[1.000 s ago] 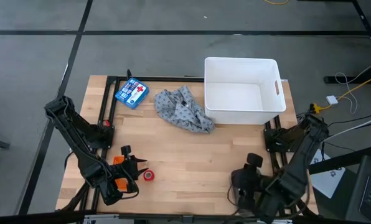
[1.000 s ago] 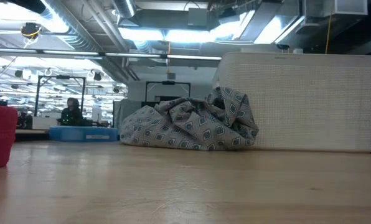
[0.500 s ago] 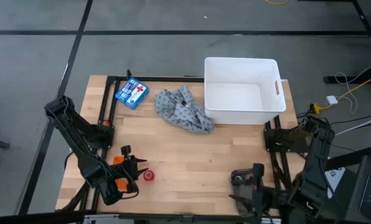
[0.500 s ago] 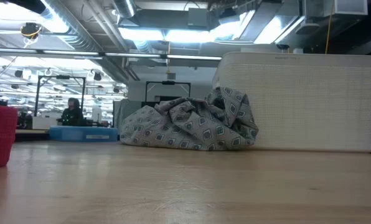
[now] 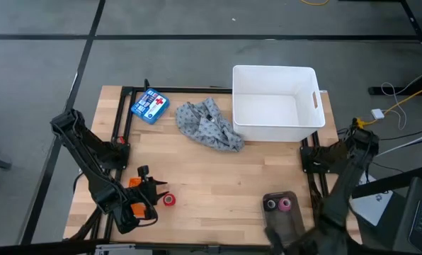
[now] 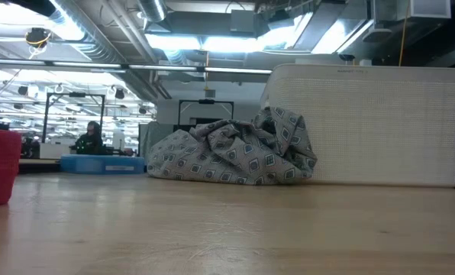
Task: Pick & place medical supplies in basket/bin
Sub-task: Put the red bandage into the black bin
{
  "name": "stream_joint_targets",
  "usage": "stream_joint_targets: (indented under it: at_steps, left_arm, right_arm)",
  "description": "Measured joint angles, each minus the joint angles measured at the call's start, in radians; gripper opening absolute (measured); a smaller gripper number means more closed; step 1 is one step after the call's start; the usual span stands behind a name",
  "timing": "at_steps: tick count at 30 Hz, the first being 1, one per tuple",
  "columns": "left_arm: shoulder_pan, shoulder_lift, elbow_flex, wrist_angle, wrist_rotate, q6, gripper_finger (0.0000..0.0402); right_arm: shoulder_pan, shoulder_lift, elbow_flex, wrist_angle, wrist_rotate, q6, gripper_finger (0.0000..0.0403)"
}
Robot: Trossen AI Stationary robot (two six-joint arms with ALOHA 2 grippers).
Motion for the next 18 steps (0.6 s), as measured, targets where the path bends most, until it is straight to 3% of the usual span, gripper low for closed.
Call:
stream_joint_targets:
  at_steps: [2, 3, 8, 18]
  left_arm:
    - [0.000, 0.000, 0.000, 0.002, 0.000, -0.003, 0.0143]
    - [-0.001, 0.000, 0.000, 0.008, 0.000, -0.003, 0.0143]
    - [-0.001, 0.009, 0.000, 0.016, 0.018, 0.005, 0.0143]
    - [0.004, 0.014, 0.000, 0.045, 0.025, 0.024, 0.0143]
  right_arm:
    - [-0.030, -0.044, -0.068, 0.044, -0.141, -0.031, 0.0194]
    - [-0.039, -0.073, -0.106, 0.038, -0.150, -0.012, 0.0194]
    - [-0.051, -0.274, -0.324, 0.047, 0.002, 0.041, 0.0194]
    - [0.061, -0.688, -0.620, 0.077, 0.146, -0.087, 0.0194]
